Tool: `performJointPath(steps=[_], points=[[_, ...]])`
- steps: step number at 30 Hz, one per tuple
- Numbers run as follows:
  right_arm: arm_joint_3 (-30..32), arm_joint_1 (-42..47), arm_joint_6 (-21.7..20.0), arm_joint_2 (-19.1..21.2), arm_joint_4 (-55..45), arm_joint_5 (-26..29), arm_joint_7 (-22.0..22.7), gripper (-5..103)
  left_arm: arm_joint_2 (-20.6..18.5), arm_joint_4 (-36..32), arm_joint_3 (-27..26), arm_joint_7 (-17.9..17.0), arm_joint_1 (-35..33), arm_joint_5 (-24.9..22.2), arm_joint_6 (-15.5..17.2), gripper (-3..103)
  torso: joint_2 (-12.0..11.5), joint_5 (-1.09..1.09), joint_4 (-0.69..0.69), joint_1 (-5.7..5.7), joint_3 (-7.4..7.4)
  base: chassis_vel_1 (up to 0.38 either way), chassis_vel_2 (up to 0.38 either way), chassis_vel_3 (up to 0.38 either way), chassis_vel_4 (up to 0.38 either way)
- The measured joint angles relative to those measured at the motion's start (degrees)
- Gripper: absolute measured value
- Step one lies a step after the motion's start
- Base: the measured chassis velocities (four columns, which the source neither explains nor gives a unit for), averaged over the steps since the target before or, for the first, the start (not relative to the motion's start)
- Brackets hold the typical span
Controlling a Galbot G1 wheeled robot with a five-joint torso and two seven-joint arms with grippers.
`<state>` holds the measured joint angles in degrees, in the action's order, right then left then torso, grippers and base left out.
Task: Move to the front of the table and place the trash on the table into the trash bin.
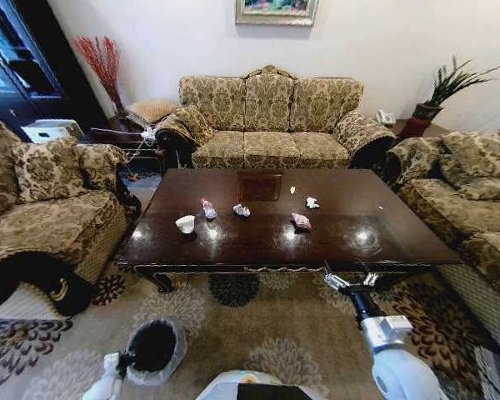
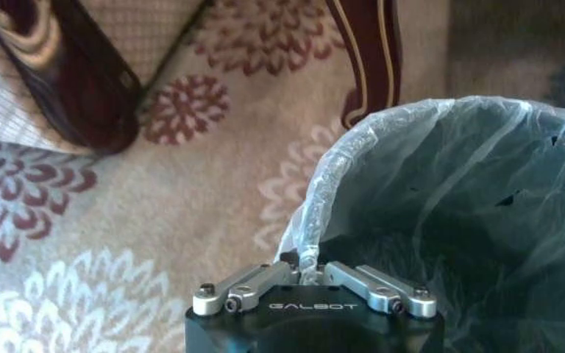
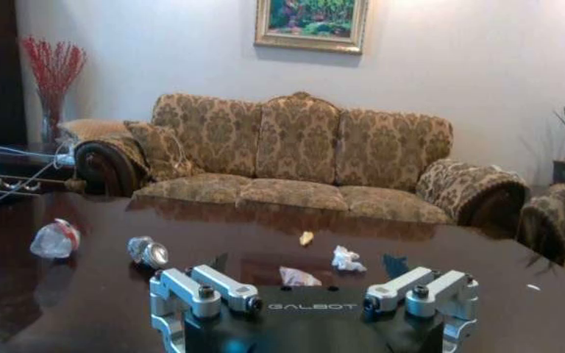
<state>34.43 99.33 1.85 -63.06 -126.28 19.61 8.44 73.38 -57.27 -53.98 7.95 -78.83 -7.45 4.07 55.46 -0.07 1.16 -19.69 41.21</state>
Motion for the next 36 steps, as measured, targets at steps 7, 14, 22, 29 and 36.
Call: performJointPath(steps=[7, 14, 22, 29, 36], points=[[-0.5, 0.2, -0.4, 0.5, -1.1, 0.0, 0.0, 100, 0.8, -6.4, -3.1, 0.0, -3.7, -3.1, 0.9, 0, 0.0, 0.02, -0.01, 0.0, 0.0, 0.0, 0.0, 0.0, 0.0], [-1.1, 0.1, 0.2, 0.1, -0.8, -0.3, -0.5, 100, 2.1, -15.2, -6.7, -0.1, -10.6, -6.8, 1.7, 0, 0.0, 0.09, -0.01, 0.02, -0.01, 0.0, 0.0, 0.0, 0.0], [-4.1, -7.8, 0.9, -0.5, 4.0, 0.0, -1.7, 100, 5.1, -26.4, -11.8, 0.0, -19.4, -10.0, 2.9, 0, 0.0, 0.08, 0.02, 0.02, 0.0, 0.0, 0.0, 0.0, 0.0], [-3.6, -11.7, 2.3, -1.4, 7.1, 2.5, -3.4, 100, 8.1, -41.9, -14.8, -1.8, -27.1, -13.3, 4.6, 0, 0.0, 0.07, 0.02, 0.02, -0.01, 0.0, 0.0, 0.0, 0.0], [-2.0, -11.1, 4.3, -2.7, 7.9, 4.6, -4.5, 100, 9.3, -56.1, -19.1, -3.3, -36.0, -17.7, 5.4, 0, 0.0, 0.1, -0.01, 0.01, 0.0, 0.0, 0.0, 0.0, 0.0]])
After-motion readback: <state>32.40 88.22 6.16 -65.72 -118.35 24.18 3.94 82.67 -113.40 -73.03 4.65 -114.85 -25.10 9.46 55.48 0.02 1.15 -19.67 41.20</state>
